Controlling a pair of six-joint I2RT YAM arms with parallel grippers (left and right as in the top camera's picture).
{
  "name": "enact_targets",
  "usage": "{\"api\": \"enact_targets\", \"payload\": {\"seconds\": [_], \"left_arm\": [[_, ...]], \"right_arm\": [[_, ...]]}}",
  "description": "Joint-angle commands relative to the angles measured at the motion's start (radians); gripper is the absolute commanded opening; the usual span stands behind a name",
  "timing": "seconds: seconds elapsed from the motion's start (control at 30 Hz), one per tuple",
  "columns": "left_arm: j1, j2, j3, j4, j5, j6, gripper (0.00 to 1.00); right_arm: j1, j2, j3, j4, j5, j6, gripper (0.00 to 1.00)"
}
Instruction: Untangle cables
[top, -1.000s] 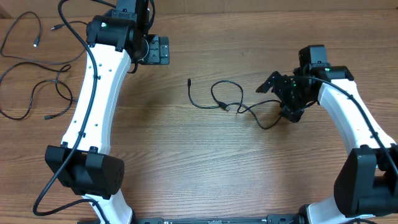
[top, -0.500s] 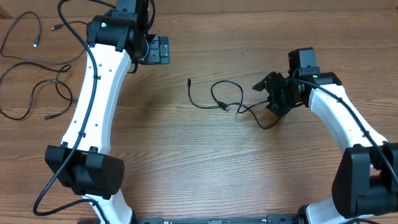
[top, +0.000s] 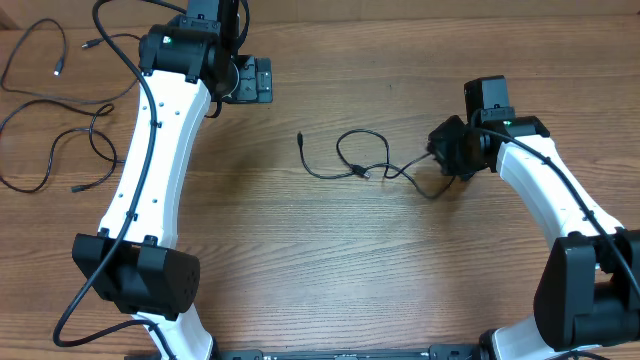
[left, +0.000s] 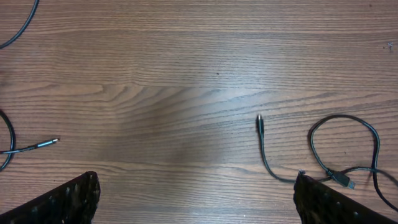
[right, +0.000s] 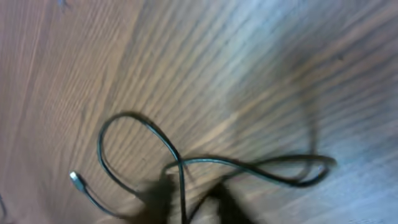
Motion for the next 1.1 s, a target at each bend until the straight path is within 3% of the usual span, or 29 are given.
{"api": "enact_targets", "payload": {"seconds": [0.0,0.13,0.5,0.7,1.07], "left_arm": [[0.003,-0.001,-0.004,0.000,-0.002,-0.007,1.00],[0.003,-0.001,-0.005,0.001,0.063,-0.006,1.00],[0.003,-0.001,-0.004,0.003,0.296,0.028,1.00],[0.002,-0.001,-0.005,0.021,0.503,0.055,1.00],[-0.010,-0.001,-0.005,0.018,0.694,0.159,1.00]], "right_arm": [[0.001,0.003,-0.005,0.042,0.004,-0.106,0.04],[0.001,-0.001,0.001,0.097,-0.142,-0.212,0.04],[0.002,-0.167,0.131,0.237,-0.855,-0.554,0.04],[0.002,-0.259,0.135,0.329,-1.007,-0.549,0.04],[0.005,-0.269,0.135,0.476,-1.020,-0.410,0.04]]}}
